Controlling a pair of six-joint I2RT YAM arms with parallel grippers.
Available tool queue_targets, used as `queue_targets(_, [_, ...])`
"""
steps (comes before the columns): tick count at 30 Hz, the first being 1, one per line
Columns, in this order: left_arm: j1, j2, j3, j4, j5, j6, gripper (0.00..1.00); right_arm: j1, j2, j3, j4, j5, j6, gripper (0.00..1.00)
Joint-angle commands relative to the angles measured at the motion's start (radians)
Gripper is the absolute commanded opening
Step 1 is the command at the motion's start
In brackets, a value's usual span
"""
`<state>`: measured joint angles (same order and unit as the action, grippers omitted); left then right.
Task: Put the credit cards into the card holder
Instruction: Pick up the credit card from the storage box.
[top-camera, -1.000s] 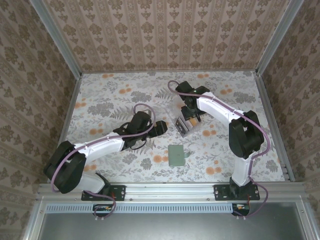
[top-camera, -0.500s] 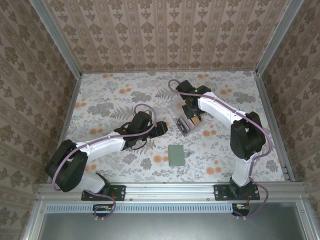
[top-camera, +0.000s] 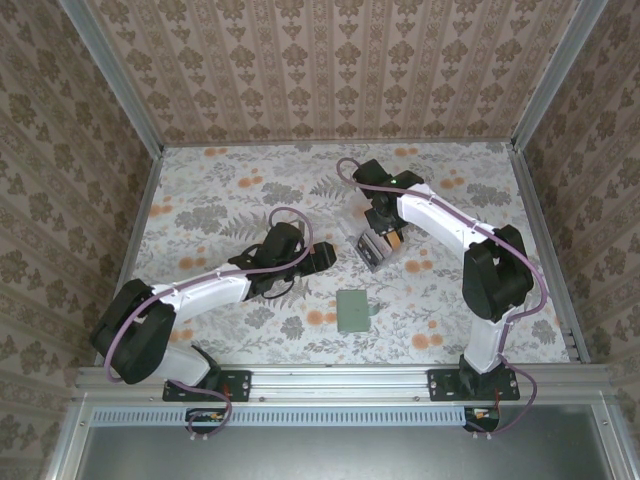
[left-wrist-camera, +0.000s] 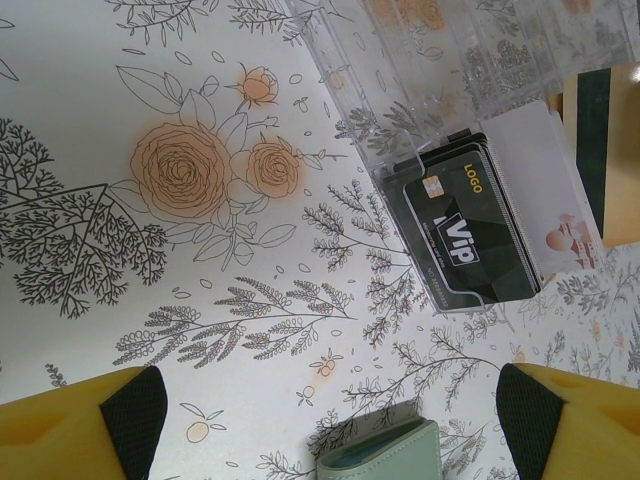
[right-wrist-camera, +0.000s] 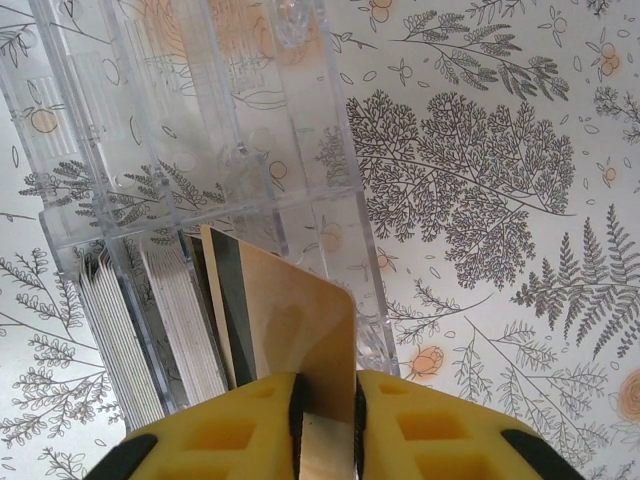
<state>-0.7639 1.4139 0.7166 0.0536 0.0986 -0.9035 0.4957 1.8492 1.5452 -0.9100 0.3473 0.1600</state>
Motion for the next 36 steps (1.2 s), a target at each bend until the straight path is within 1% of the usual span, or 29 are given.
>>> queue_targets(1, [0.006, 0.016, 0.029, 0.007, 0.012, 0.012, 0.89, 0.003, -0.035, 0.016, -0.045, 0.006, 0.003, 0.21])
queue_targets(3, [0.006, 0.016, 0.028, 0.008, 0.012, 0.013, 0.88, 0.003, -0.040, 0.020, -0.052, -0.009, 0.003, 0.19])
queue_targets(5, [0.006, 0.017, 0.028, 0.008, 0.012, 0.011, 0.88, 0.003, -0.047, 0.021, -0.059, -0.026, 0.007, 0.15])
queue_targets(11, [0.006, 0.016, 0.033, 0.005, 0.016, 0.014, 0.88, 0.003, -0.078, 0.035, -0.100, -0.092, 0.047, 0.13])
queue_targets(14, [0.006, 0.017, 0.036, 0.002, 0.016, 0.013, 0.88, 0.003, -0.097, 0.042, -0.120, -0.114, 0.093, 0.12])
queue_targets(20, [0.006, 0.016, 0.046, -0.004, 0.024, 0.014, 0.88, 0.003, -0.149, 0.037, -0.139, -0.139, 0.194, 0.09])
queue_targets(26, [0.005, 0.014, 0.053, -0.004, 0.024, 0.007, 0.87, 0.006, -0.239, -0.017, -0.106, -0.179, 0.298, 0.05])
queue_targets(29, [0.005, 0.012, 0.055, -0.006, 0.025, 0.006, 0.87, 0.014, -0.282, -0.043, -0.115, -0.170, 0.332, 0.04])
queue_targets(31, [0.005, 0.012, 0.055, -0.006, 0.025, 0.005, 0.87, 0.020, -0.312, -0.068, -0.123, -0.160, 0.356, 0.02])
queue_targets(36, [0.003, 0.014, 0.061, -0.007, 0.029, 0.008, 0.86, 0.048, -0.356, -0.133, -0.145, -0.197, 0.391, 0.02])
